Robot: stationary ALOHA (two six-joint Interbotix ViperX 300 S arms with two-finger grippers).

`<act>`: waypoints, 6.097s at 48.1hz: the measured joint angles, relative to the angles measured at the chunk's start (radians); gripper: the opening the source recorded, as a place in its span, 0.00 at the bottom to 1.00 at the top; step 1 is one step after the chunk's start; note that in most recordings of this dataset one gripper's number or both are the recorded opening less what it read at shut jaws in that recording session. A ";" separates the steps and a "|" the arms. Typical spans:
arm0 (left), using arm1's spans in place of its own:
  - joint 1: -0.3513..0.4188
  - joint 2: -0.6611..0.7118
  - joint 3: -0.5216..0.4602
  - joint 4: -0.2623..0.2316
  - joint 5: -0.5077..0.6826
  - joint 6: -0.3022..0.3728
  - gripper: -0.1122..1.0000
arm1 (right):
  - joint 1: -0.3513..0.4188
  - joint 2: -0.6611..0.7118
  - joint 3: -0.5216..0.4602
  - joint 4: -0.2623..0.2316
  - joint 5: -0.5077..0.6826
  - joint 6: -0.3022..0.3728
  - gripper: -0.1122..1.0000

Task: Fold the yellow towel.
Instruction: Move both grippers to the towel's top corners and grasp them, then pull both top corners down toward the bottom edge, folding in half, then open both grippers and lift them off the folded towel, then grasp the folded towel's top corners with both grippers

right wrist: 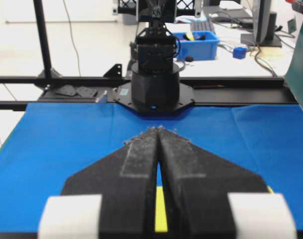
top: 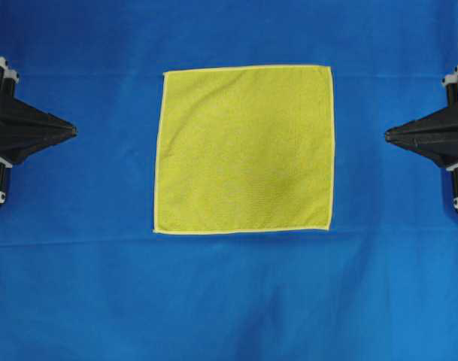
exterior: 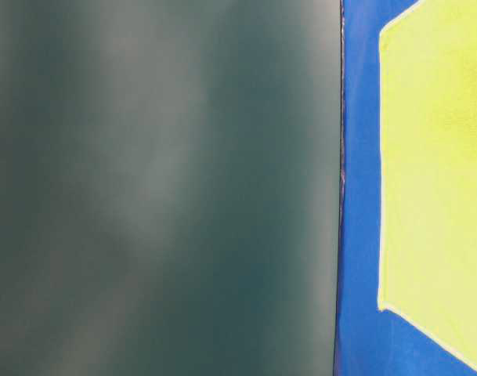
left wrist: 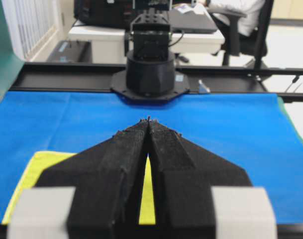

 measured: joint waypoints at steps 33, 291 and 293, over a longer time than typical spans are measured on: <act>0.310 0.423 -0.072 -0.018 -0.012 0.012 0.45 | -0.469 0.285 -0.067 0.008 0.221 0.021 0.37; 0.209 1.058 -0.296 -0.020 0.164 0.054 0.63 | -0.259 0.857 -0.152 -0.055 0.368 0.299 0.65; 0.207 1.058 -0.293 -0.020 0.164 0.055 0.62 | -0.259 0.857 -0.153 -0.055 0.368 0.299 0.65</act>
